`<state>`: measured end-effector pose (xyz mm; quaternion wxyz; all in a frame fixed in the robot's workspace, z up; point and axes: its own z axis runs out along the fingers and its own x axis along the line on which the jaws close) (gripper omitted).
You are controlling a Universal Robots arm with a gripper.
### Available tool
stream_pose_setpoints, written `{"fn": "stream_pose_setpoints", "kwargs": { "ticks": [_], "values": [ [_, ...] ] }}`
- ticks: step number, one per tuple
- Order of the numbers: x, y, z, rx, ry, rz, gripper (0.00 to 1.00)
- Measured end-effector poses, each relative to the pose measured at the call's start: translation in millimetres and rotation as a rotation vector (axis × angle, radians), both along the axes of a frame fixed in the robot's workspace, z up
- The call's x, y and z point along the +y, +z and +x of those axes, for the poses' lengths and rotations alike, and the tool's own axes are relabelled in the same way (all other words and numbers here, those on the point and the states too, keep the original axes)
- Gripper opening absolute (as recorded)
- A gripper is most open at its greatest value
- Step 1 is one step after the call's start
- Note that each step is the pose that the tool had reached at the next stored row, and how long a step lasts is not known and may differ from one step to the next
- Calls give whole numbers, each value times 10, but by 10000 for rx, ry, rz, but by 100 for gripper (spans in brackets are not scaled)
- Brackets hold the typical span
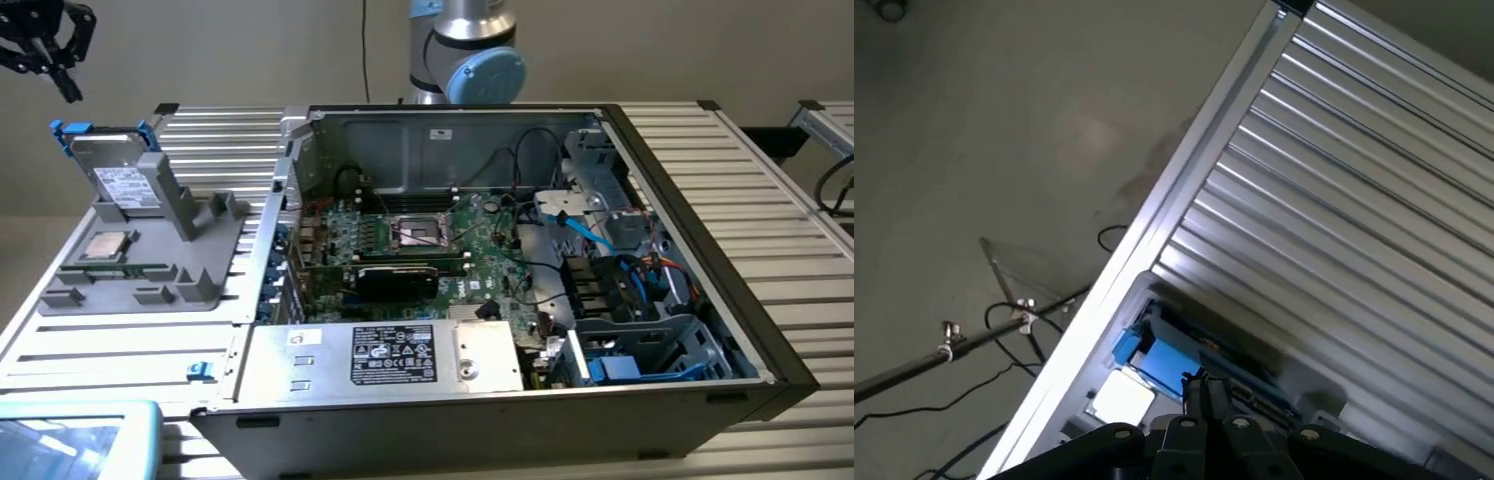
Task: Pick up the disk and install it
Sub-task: 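Pick up the disk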
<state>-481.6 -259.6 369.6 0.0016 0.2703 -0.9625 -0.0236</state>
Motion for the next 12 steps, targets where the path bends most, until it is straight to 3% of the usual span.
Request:
{"fn": "stream_pose_setpoints", "kwargs": {
  "ticks": [12],
  "values": [
    [0,-2,0,0,2196,0,11]
  ]
}}
